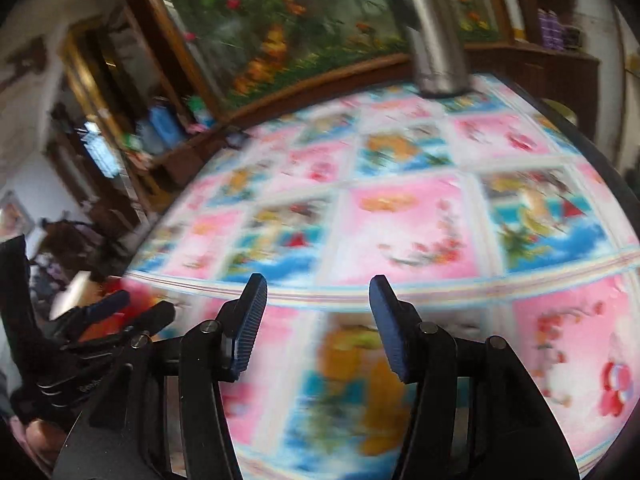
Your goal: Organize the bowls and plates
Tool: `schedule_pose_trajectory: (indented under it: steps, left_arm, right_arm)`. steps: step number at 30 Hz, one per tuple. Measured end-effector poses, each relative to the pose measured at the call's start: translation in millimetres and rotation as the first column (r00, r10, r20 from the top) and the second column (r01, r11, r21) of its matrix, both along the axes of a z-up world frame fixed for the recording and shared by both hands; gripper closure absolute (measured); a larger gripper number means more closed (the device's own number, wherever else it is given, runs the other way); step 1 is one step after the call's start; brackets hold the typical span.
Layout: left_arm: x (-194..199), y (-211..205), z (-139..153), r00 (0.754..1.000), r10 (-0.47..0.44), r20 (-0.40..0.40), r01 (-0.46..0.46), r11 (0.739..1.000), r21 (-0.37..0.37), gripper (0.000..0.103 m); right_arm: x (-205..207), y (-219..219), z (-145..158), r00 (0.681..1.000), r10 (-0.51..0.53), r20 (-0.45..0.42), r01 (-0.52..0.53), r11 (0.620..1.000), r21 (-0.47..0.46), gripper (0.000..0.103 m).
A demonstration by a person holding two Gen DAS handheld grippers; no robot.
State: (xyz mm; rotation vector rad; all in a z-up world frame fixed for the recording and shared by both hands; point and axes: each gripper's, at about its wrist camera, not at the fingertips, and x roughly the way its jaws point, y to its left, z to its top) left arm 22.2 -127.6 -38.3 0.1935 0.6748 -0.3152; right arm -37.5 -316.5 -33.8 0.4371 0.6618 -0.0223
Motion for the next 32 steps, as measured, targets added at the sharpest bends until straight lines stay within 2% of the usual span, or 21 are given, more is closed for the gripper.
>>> schedule_pose_trajectory:
  steps: [3,6,8,10,12,16,19,24,32]
  left_arm:
    - [-18.6,41.1,26.0,0.990,0.091,0.105,-0.087,0.995,-0.043,0.020]
    - [-35.1,80.1,44.3,0.974,0.157,0.163,-0.144,0.986,-0.085,0.012]
    - [-40.3,102.2,51.2,0.966,0.201,0.164,-0.186,0.977,-0.102,0.004]
    - [-48.2,127.9,57.2,0.951,0.258,0.169,-0.239,0.963,-0.125,0.003]
    - [-56.2,149.2,62.5,0.928,0.319,0.193,-0.298,0.946,-0.127,0.002]
    - [-63.6,179.1,68.7,0.896,0.394,0.207,-0.373,0.918,-0.134,0.001]
    - [-67.1,195.9,70.9,0.878,0.433,0.204,-0.409,0.900,-0.151,0.001]
    - [-64.8,210.0,70.0,0.871,0.457,0.179,-0.430,0.886,-0.171,0.001]
    - [-63.1,214.4,65.7,0.861,0.479,0.168,-0.454,0.875,-0.167,0.001]
  right_arm:
    - [0.1,29.7,18.8,0.993,0.084,0.080,-0.083,0.996,-0.010,0.049]
    - [0.5,71.2,37.1,0.969,0.196,0.152,-0.195,0.980,-0.026,0.049]
    - [1.9,106.1,49.1,0.940,0.286,0.187,-0.281,0.958,-0.054,0.049]
    - [3.0,132.6,57.4,0.915,0.346,0.210,-0.338,0.938,-0.073,0.049]
    - [4.5,166.6,66.6,0.877,0.420,0.234,-0.414,0.907,-0.078,0.049]
    - [6.6,212.2,73.2,0.828,0.505,0.244,-0.500,0.862,-0.086,0.049]
    - [6.3,239.0,72.3,0.804,0.547,0.233,-0.539,0.836,-0.101,0.049]
    - [4.8,262.3,67.8,0.780,0.588,0.213,-0.577,0.808,-0.117,0.049]
    - [9.3,267.9,67.1,0.774,0.596,0.216,-0.587,0.802,-0.111,0.049]
